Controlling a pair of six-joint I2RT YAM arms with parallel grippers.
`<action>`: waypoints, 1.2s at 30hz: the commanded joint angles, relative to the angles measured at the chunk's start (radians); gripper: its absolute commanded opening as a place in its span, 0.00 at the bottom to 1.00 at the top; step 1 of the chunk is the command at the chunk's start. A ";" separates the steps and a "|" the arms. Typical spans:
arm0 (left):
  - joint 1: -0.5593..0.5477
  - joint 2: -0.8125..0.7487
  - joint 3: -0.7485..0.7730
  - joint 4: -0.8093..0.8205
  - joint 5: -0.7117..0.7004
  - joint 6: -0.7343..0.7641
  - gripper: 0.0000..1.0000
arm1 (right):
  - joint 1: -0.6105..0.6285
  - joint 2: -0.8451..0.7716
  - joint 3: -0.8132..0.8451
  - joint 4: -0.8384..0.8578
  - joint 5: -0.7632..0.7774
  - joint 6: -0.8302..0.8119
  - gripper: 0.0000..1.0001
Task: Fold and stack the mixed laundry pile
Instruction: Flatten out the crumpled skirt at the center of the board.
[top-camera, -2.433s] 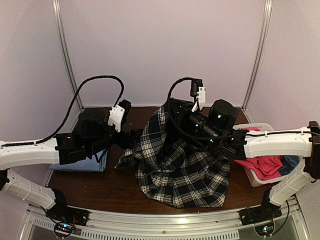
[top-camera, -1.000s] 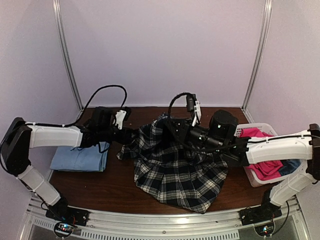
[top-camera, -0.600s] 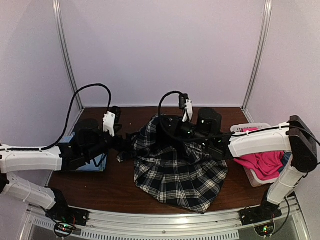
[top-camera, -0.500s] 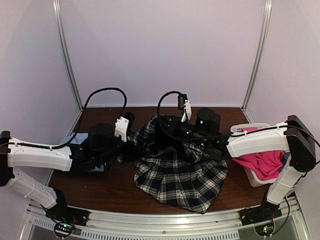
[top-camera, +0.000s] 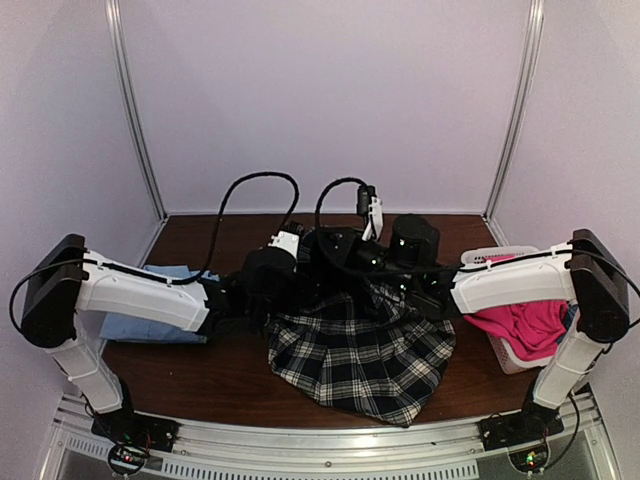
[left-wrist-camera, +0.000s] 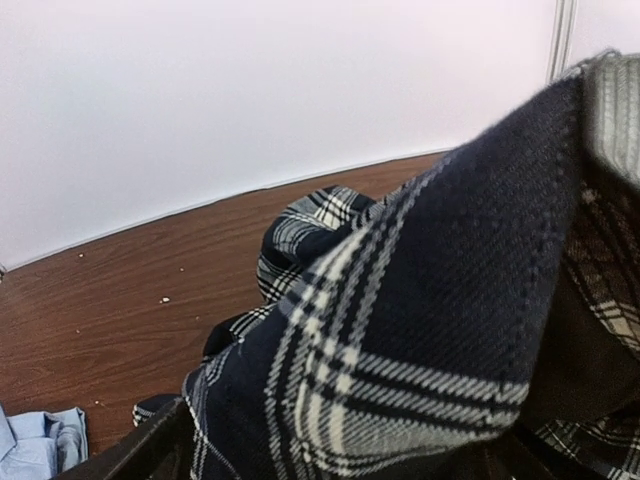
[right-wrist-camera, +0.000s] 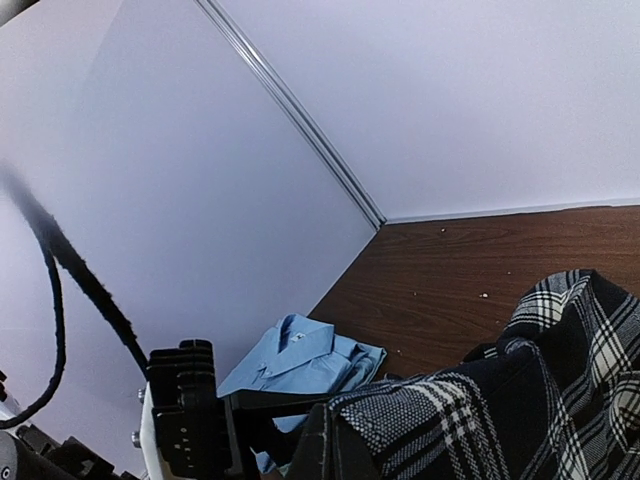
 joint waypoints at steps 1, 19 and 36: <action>-0.009 0.066 0.057 0.048 -0.081 0.002 0.98 | 0.002 0.015 0.030 0.035 0.017 0.024 0.00; -0.041 -0.059 0.168 -0.447 -0.436 -0.081 0.68 | -0.010 -0.012 -0.005 -0.050 0.149 0.024 0.00; 0.279 -0.248 0.084 -0.559 0.281 -0.101 0.00 | -0.054 -0.057 0.023 -0.392 0.131 -0.195 0.15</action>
